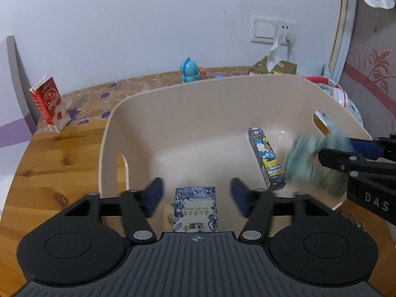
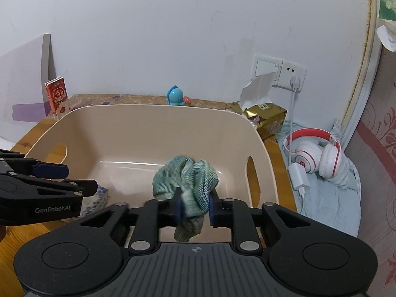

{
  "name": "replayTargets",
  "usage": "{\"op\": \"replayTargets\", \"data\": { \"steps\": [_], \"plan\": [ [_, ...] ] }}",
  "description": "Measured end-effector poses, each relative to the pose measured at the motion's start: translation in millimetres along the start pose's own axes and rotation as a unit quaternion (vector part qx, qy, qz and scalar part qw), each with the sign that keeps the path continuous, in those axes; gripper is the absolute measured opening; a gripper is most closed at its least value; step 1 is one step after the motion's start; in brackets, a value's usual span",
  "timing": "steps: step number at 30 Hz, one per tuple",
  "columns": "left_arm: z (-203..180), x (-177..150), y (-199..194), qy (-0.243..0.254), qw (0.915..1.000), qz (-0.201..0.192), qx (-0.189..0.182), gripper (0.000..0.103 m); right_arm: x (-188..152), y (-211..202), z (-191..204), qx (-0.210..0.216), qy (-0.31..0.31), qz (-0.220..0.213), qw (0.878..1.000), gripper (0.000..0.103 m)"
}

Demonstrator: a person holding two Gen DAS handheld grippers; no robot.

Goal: Organize objects
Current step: 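Lift both items over the basket and release them inside, then grasp the dark blue box with the left gripper while the right grasps the herb bag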

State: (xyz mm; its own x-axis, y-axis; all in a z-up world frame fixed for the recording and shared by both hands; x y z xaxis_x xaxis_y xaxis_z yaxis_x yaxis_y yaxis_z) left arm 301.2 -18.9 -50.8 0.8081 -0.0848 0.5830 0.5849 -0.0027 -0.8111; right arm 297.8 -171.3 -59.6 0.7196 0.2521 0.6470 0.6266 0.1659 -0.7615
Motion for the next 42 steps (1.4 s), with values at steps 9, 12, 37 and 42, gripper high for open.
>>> {"op": "replayTargets", "data": {
  "steps": [9, 12, 37, 42],
  "plan": [
    [-2, -8, -49, -0.009, 0.9989, -0.046, -0.008, 0.087, -8, -51, -13, -0.011, -0.003, -0.038, 0.999, 0.078],
    [-5, -17, -63, -0.007, 0.9986, -0.052, -0.009, 0.088, -18, -68, -18, -0.019, -0.011, -0.043, 0.999, 0.085],
    [-31, -128, -46, -0.017, 0.9995, 0.026, -0.007, 0.088, -120, -47, -33, -0.06, -0.104, 0.029, 0.992, 0.103],
    [-32, -143, -34, -0.021, 0.9986, 0.048, -0.007, 0.088, -130, -28, -36, -0.053, -0.104, 0.043, 0.992, 0.103]
  ]
}}
Point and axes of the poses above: each gripper's, at about its wrist camera, not at the fingertips, and y roughly the way its jaws point, z to its left, x to its top, the point moved 8 cm from there along y, roughly the way its jaws point, and after that the axes turned 10 degrees about z, right-handed, at the moved point
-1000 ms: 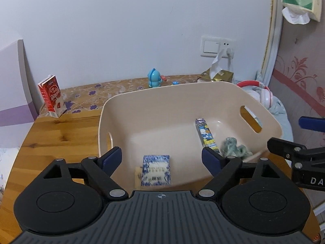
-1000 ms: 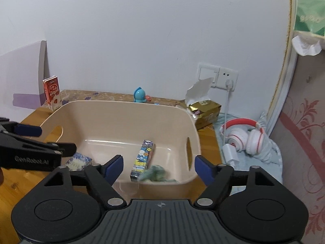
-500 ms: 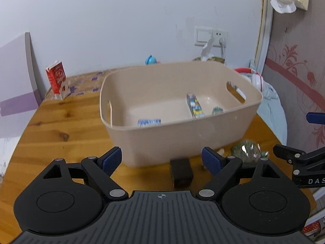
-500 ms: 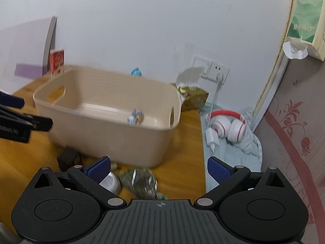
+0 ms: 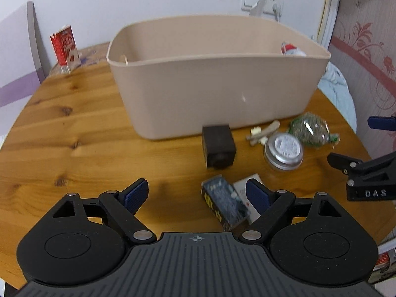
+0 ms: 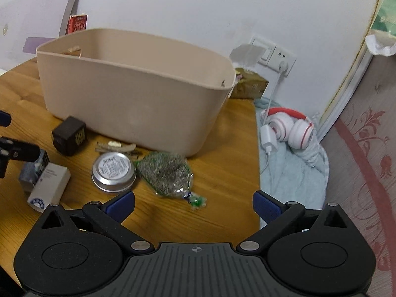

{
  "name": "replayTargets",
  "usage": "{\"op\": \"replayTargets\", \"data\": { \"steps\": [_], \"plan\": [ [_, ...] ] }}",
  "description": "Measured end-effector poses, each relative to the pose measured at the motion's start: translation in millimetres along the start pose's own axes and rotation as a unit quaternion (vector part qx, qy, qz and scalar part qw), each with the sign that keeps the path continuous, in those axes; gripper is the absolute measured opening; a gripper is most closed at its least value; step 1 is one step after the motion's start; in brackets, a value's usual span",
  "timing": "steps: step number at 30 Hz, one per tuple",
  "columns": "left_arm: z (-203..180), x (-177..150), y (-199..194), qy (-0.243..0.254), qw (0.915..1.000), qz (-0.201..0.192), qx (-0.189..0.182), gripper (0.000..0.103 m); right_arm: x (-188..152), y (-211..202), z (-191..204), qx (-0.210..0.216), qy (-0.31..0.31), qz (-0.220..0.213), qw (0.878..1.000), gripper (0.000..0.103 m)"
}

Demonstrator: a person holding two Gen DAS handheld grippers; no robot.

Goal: Organize objects
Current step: 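Grasp the dark blue box with the left gripper while the right grasps the herb bag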

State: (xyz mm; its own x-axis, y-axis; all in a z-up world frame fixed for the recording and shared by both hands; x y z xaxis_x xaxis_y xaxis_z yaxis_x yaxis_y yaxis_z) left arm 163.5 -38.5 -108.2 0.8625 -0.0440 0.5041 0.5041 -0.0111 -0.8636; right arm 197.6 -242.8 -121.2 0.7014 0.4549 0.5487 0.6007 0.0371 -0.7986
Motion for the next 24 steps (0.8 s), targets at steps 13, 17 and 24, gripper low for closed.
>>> {"op": "replayTargets", "data": {
  "steps": [13, 17, 24],
  "plan": [
    [13, -12, 25, -0.033, 0.9987, 0.038, -0.003, 0.08, 6, 36, 6, 0.008, -0.009, -0.001, 1.0, 0.103],
    [11, -12, 24, -0.013, 0.9996, 0.026, 0.004, 0.071, 7, 44, 8, 0.019, -0.001, -0.008, 1.0, 0.103],
    [8, -9, 21, -0.002, 0.9999, 0.016, -0.003, 0.039, 10, 43, 17, 0.046, 0.005, -0.027, 0.999, 0.078]
  ]
}}
Point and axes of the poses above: each gripper's, at about its wrist camera, not at the fingertips, and y roughly the way its jaws point, z to its left, x to its top, the point moved 8 cm from there along y, roughly the way its jaws point, and after that the axes turned 10 degrees about z, right-handed, at the moved point
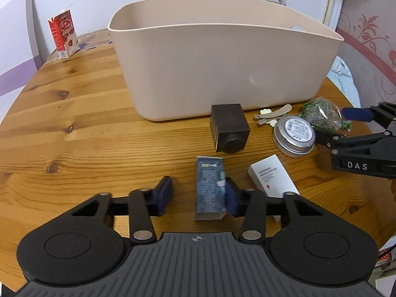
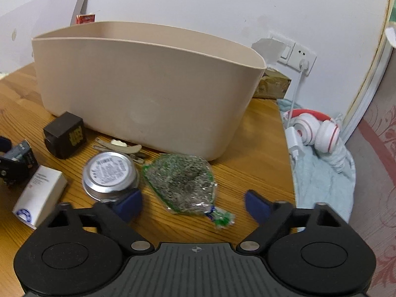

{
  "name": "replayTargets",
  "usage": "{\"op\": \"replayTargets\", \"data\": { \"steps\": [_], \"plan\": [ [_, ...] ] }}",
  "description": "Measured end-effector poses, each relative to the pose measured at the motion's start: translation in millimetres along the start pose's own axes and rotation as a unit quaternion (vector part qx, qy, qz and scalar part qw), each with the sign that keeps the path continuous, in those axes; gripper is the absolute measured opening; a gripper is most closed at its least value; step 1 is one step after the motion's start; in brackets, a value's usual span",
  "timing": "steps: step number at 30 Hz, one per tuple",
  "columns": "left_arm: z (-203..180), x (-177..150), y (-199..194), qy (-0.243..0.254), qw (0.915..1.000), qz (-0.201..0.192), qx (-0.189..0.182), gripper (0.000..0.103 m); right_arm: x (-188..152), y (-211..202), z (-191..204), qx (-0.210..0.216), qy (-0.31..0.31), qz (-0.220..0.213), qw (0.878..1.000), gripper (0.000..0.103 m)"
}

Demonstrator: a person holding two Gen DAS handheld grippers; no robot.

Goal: Organize objects
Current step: 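Grasp the dark blue box with the left gripper while the right grasps the herb bag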

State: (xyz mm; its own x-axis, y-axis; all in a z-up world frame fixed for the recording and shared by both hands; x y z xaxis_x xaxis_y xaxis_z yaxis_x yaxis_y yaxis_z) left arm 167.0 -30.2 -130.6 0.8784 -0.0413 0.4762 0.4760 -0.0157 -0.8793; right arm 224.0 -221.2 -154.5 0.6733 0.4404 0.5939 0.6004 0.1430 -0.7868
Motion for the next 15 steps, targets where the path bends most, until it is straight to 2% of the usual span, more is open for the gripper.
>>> {"op": "replayTargets", "data": {
  "steps": [2, 3, 4, 8, 15],
  "plan": [
    [-1, 1, -1, 0.002, 1.0, -0.001, -0.002, 0.029, 1, -1, 2, 0.011, 0.008, 0.002, 1.0, 0.064],
    [-1, 0, -1, 0.002, 1.0, -0.002, -0.003, 0.023, 1, -2, 3, 0.017, 0.011, 0.004, 1.0, 0.052],
    [-1, 0, -1, 0.002, 1.0, -0.002, -0.004, 0.023, 1, -3, 6, 0.021, 0.012, 0.007, 1.0, 0.041],
    [-1, 0, -3, 0.004, 1.0, 0.0, -0.008, 0.023, 0, -6, 12, 0.005, -0.001, 0.015, 1.0, 0.036],
    [-2, 1, -19, 0.015, 0.9996, -0.023, -0.009, 0.023, -10, -21, 9, -0.001, 0.032, 0.0, 0.999, 0.034]
  ]
}}
Point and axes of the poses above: each gripper's, at about its wrist camera, not at the fingertips, and y roughly the way its jaws point, z to its left, x to its top, the point moved 8 cm from there along y, roughly the way its jaws point, and after that the axes turned 10 degrees about z, right-handed, at the moved point
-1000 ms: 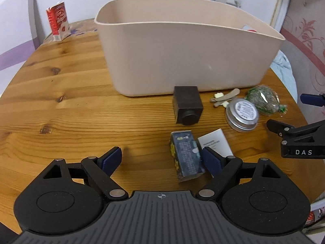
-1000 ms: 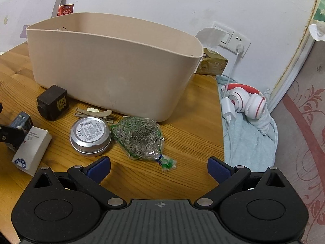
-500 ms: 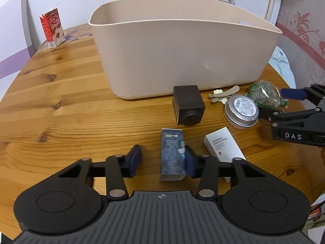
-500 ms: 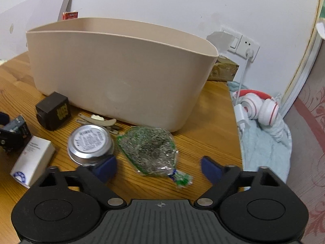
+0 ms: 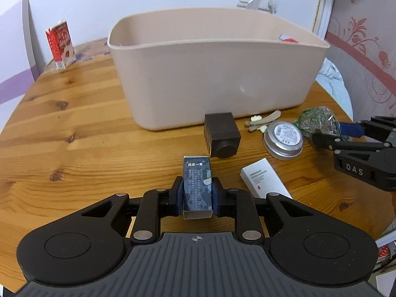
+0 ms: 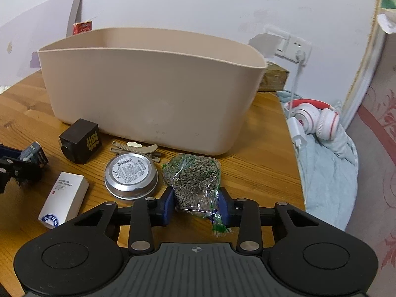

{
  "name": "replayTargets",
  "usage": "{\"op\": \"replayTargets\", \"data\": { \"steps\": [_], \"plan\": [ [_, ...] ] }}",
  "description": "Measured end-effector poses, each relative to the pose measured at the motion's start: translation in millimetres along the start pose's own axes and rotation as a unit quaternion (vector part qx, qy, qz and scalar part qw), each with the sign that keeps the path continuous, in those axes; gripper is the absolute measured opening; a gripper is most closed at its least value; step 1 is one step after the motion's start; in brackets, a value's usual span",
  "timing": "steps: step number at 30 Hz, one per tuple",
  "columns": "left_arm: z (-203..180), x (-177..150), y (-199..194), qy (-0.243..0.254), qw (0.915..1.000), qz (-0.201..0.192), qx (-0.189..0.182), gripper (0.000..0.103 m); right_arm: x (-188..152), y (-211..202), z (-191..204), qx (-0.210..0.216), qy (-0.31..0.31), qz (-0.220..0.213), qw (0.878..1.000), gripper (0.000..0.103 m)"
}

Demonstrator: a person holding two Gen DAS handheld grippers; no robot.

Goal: Organize objects
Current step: 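Grasp the dark blue box with the left gripper while the right grasps the herb bag, then carry both items over the basket and open both grippers inside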

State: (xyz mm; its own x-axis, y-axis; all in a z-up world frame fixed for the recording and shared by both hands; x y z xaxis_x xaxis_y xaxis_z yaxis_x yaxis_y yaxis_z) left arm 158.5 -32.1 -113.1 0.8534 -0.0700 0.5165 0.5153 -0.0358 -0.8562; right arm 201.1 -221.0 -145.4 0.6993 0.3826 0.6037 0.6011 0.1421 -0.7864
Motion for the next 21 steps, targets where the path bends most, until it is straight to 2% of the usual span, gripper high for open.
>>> {"op": "replayTargets", "data": {
  "steps": [12, 21],
  "plan": [
    [4, 10, -44, 0.004, 0.9984, -0.056, -0.005, 0.023, 4, -59, 2, -0.002, 0.012, -0.049, 0.999, 0.034],
    [1, 41, -76, 0.018, 0.9935, -0.112, -0.01, 0.023, 33, -99, 0, -0.005, 0.019, -0.107, 0.994, 0.034]
  ]
}}
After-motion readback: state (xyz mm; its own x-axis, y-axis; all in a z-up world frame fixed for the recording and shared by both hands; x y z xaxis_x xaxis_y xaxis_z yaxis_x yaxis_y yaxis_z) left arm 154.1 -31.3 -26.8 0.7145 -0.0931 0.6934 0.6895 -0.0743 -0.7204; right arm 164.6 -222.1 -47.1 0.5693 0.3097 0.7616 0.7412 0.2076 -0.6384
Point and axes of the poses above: each gripper's, at about its wrist camera, not at the fingertips, and y roughly the way its jaws point, z to its left, x to its top, the point moved 8 cm from there along y, roughly the way its jaws point, and after that the axes turned 10 degrees about z, right-handed, at the moved point
